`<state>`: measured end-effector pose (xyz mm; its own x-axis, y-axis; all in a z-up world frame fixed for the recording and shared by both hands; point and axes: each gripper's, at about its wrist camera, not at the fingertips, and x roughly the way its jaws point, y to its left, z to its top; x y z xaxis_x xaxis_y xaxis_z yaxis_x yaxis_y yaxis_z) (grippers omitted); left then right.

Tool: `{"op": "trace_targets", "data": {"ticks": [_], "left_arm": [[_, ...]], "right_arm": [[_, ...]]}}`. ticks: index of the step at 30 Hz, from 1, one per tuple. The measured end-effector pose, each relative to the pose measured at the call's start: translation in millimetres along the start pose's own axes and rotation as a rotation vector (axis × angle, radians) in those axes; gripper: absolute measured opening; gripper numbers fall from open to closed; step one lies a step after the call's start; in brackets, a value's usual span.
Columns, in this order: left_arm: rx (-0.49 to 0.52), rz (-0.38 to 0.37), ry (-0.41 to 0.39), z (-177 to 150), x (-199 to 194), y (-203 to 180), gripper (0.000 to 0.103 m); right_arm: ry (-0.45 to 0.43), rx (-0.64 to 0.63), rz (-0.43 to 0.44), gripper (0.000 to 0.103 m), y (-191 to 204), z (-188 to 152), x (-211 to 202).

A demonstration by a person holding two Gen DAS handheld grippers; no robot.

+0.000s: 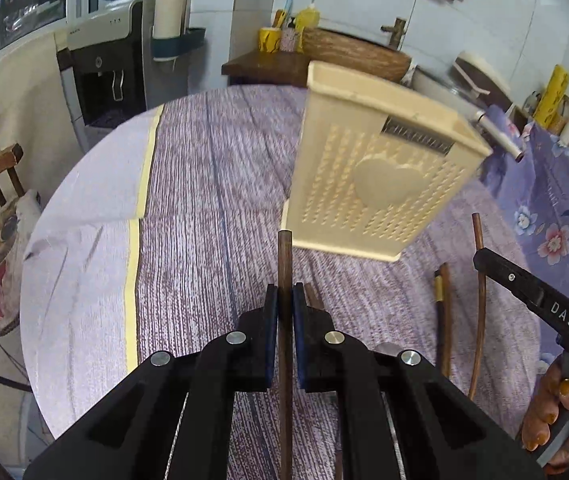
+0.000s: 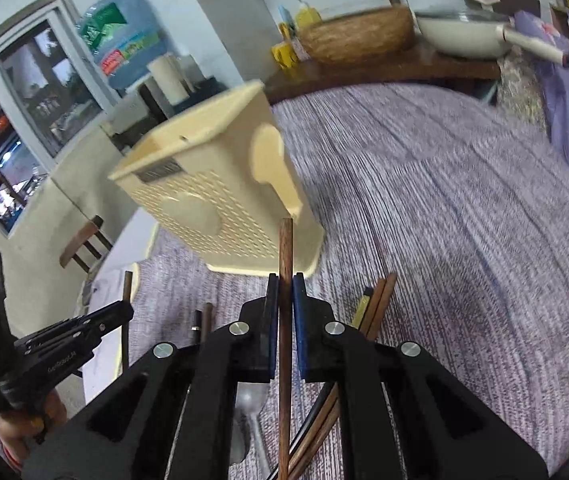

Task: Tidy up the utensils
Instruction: 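Lift both held chopsticks upright and lower them into the cream holder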

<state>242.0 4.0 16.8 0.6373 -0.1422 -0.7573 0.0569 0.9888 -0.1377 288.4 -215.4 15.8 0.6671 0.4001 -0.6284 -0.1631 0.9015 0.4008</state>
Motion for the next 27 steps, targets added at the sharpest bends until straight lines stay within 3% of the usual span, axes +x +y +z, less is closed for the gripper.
{"op": "trace_targets", "data": {"ticks": [7, 13, 27], "left_arm": [[0.033, -0.040, -0.111, 4.5, -43.5, 2.3, 0.009], [0.057, -0.043, -0.203, 6.9, -73.5, 2.6, 0.009], [0.052, -0.056, -0.256, 15.3, -102.7, 15.9, 0.008]], "right_arm": [[-0.094, -0.126, 0.046, 0.008, 16.8, 6.9, -62.5], [-0.120, -0.178, 0.074, 0.008, 19.1, 10.4, -95.0], [-0.127, -0.213, 0.157, 0.008, 28.8, 26.0, -117.5]]}}
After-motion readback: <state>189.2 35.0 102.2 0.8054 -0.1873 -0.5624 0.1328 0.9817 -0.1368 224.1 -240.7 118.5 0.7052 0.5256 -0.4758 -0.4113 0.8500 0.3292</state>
